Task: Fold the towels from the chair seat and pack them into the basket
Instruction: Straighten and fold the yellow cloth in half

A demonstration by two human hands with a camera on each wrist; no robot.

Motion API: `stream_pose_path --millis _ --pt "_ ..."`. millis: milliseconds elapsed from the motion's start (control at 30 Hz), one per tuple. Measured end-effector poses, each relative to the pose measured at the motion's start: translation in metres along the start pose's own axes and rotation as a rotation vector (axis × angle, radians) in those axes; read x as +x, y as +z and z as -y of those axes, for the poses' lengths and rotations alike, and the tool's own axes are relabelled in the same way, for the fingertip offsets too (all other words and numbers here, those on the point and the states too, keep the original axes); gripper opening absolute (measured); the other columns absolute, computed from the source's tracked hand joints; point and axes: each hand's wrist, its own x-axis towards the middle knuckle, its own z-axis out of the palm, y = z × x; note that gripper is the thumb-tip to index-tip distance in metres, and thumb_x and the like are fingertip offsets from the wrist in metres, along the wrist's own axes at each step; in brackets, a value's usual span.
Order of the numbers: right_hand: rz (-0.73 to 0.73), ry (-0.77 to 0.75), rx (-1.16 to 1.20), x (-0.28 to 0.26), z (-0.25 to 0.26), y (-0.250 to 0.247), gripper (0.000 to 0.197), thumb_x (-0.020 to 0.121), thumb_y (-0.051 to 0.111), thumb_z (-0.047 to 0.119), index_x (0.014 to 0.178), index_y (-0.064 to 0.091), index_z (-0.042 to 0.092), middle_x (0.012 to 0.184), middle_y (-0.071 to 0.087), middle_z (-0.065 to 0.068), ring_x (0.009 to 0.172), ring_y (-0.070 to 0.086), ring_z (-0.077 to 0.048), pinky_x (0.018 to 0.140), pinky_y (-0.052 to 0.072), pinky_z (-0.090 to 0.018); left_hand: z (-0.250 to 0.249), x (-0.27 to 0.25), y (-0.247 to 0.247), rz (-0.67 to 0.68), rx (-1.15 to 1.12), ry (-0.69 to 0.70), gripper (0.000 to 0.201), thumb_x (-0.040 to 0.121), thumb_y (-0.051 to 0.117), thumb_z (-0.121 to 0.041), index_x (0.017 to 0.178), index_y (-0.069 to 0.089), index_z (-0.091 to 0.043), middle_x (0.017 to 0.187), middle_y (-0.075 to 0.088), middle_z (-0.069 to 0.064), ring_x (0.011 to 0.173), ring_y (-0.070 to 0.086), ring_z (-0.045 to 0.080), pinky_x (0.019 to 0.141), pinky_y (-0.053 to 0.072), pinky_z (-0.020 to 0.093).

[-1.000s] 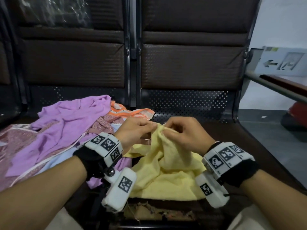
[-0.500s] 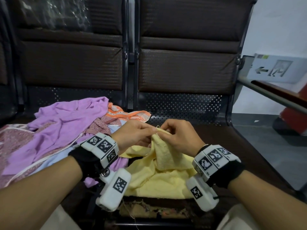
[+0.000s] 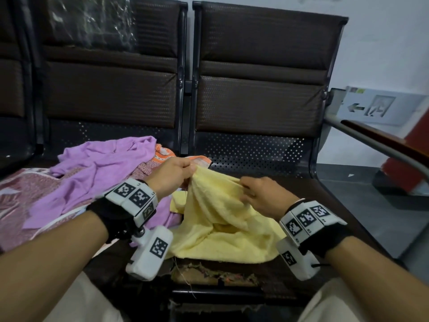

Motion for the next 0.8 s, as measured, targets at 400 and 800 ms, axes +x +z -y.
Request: stream_pose_path --millis 400,800 --pt "-0.311 -0.076 -0.012 -0.037 0.018 -0.021 0.014 0.089 0.06 0.036 0.094 0.061 0.023 0.104 0.042 0.005 0.1 0.037 -0.016 0.088 0.036 -0.03 -0.021 -0.029 0.008 -0.1 -0.073 0.121 0.032 0.095 0.033 -0.015 0.068 0.05 -0.019 0.069 0.047 -0.003 0.067 0.043 0.014 0.068 0.037 0.032" --pt "-0.382 0.075 0.228 -0.011 0.024 -0.141 0.021 0.089 0.055 0.008 0.087 0.06 0.029 0.089 0.063 0.003 0.086 0.056 -0.014 0.07 0.037 -0.022 -0.102 0.007 -0.033 -0.288 0.116 0.381 0.028 0.099 0.041 -0.024 0.096 0.063 -0.007 0.087 0.063 0.006 0.082 0.059 0.025 0.08 0.048 0.04"
